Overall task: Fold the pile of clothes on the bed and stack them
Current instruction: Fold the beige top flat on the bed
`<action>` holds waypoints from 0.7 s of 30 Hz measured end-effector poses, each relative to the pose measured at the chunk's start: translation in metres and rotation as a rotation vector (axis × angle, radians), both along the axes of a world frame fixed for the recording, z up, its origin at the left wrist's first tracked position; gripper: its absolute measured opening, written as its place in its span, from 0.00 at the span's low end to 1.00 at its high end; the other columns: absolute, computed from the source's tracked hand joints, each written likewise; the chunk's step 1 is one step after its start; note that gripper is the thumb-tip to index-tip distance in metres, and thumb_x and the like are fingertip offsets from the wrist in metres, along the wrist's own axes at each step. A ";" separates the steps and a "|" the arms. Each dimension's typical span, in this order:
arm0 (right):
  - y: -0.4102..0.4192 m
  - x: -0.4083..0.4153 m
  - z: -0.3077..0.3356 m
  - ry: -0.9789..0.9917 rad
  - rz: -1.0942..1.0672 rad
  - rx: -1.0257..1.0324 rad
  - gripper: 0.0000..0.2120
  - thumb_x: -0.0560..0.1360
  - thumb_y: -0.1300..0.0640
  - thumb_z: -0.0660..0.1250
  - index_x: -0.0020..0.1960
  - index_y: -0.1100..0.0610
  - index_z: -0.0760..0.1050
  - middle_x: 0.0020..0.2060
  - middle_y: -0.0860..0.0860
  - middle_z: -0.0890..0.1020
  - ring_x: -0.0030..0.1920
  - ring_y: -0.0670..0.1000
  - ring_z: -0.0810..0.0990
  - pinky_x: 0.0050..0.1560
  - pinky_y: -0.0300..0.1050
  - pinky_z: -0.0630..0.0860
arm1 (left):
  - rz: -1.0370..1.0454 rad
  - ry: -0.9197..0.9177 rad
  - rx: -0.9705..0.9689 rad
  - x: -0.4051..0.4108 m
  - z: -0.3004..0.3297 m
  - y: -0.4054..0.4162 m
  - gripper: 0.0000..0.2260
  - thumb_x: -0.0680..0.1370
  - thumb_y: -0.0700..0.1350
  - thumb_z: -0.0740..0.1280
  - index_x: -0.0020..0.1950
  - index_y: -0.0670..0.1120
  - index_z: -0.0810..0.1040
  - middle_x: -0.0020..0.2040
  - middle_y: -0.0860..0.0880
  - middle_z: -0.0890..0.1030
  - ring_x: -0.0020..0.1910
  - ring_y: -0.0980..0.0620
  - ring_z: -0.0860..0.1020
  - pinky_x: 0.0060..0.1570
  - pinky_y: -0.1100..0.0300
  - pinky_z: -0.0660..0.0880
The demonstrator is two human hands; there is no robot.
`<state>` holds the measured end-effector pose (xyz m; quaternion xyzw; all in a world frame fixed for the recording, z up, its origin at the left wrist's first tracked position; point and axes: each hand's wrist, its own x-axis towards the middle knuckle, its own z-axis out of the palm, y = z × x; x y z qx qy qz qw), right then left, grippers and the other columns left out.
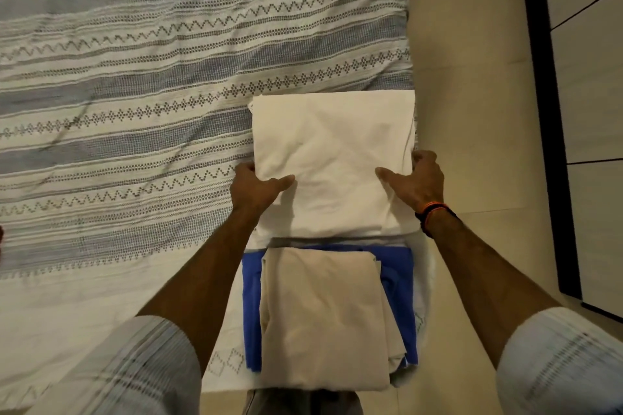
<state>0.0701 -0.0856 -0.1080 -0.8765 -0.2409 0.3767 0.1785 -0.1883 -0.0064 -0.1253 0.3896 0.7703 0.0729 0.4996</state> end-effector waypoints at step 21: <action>0.004 -0.022 0.062 0.167 0.098 0.296 0.31 0.71 0.45 0.72 0.70 0.54 0.71 0.65 0.51 0.78 0.66 0.55 0.75 0.69 0.56 0.71 | 0.004 -0.315 0.192 0.005 0.074 -0.008 0.19 0.76 0.34 0.69 0.67 0.40 0.75 0.60 0.44 0.80 0.56 0.46 0.79 0.59 0.52 0.76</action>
